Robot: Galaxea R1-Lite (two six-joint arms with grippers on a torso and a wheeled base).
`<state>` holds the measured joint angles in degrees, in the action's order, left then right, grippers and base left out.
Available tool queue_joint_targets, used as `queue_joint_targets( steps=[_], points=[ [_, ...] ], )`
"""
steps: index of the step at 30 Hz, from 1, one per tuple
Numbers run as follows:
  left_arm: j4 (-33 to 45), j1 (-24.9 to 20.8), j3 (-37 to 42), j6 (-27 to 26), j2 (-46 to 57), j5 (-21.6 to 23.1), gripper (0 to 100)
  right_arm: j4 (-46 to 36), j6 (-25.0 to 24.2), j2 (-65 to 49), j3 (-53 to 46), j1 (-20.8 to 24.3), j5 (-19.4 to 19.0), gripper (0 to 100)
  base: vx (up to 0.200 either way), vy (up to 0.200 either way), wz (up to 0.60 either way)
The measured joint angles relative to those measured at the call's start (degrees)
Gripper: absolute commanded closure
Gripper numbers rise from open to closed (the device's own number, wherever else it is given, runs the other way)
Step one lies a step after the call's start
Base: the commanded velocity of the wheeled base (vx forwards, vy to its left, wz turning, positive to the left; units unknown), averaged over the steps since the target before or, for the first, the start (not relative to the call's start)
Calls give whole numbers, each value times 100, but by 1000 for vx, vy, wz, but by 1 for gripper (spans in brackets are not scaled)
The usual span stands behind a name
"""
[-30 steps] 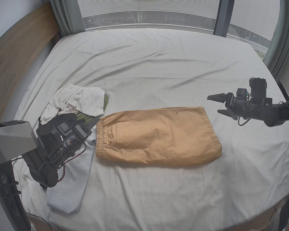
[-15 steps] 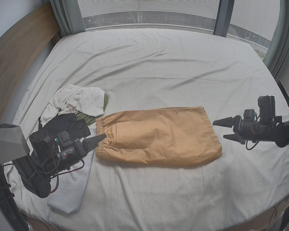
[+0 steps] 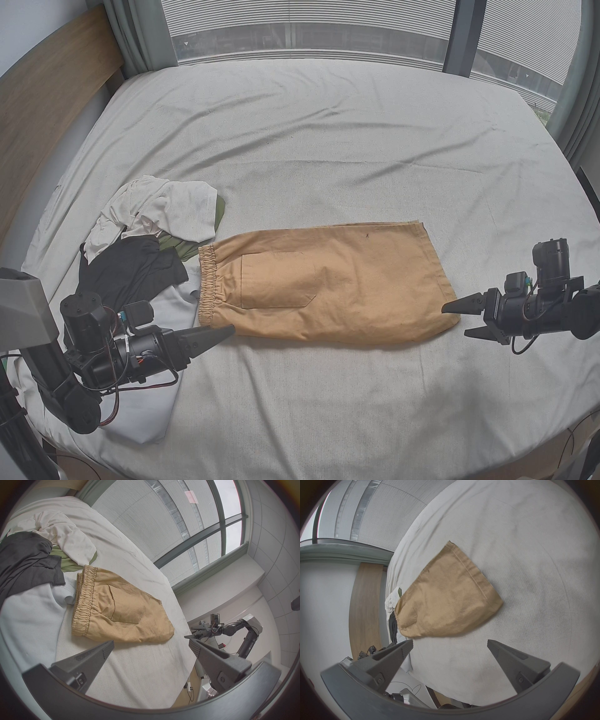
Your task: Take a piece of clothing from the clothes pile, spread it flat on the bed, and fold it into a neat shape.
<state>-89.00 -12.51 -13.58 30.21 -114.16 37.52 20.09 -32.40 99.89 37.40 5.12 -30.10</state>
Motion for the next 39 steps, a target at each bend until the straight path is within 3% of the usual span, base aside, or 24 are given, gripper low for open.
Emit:
queue_joint_targets(
  steps=[11,22,29,39],
  points=[
    [2,-2,39,-11,27,2,0,735,-28,863,165,-11,88,0,0,0,0],
    [5,28,18,11,60,2,0,941,-178,1558,557,13,152,0,0,0,0],
    [2,52,-4,17,61,2,0,1686,-268,1854,645,66,183,0,0,0,0],
    [2,69,-50,26,66,0,0,2767,-690,2224,647,308,530,0,0,0,0]
  ],
)
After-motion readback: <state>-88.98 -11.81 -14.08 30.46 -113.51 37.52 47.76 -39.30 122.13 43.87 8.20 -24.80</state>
